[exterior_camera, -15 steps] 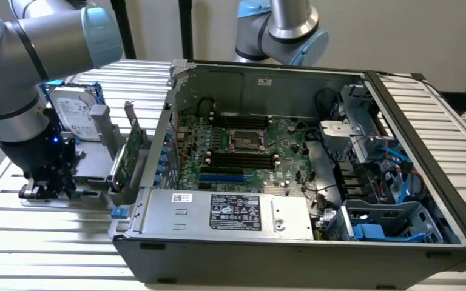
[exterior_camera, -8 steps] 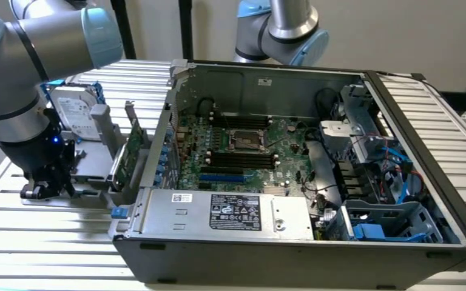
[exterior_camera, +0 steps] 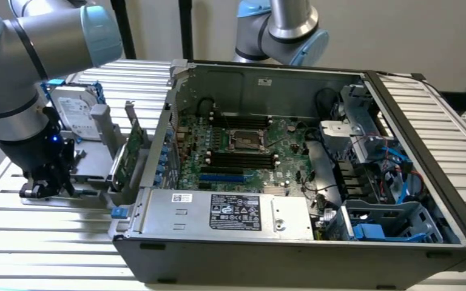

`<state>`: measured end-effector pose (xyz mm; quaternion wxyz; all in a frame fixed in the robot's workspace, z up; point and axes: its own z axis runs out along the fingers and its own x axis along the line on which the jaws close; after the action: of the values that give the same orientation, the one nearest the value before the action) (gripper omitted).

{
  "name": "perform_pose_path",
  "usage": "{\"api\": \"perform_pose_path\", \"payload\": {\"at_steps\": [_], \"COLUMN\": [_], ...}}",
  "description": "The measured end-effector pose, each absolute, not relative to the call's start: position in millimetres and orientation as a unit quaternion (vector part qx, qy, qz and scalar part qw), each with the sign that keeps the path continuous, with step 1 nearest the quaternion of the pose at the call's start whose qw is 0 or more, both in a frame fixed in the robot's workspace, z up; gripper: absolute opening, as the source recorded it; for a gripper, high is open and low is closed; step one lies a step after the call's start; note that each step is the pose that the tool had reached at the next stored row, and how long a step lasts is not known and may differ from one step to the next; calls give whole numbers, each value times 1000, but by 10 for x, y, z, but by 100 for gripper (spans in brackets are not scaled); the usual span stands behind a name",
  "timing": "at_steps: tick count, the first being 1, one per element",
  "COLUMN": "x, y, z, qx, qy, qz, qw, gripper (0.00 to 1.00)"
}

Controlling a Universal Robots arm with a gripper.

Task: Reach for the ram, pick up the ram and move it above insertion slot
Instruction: 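Pick up the ram and move it above insertion slot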

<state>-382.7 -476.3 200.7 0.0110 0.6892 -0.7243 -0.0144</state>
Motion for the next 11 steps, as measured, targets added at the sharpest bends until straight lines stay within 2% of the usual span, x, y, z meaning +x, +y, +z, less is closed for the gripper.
{"api": "perform_pose_path", "payload": {"at_steps": [11], "x": [-3827], "y": [-4763], "z": [2278], "qx": [692], "qy": [-722], "qz": [-14], "qw": [11], "gripper": [14]}}
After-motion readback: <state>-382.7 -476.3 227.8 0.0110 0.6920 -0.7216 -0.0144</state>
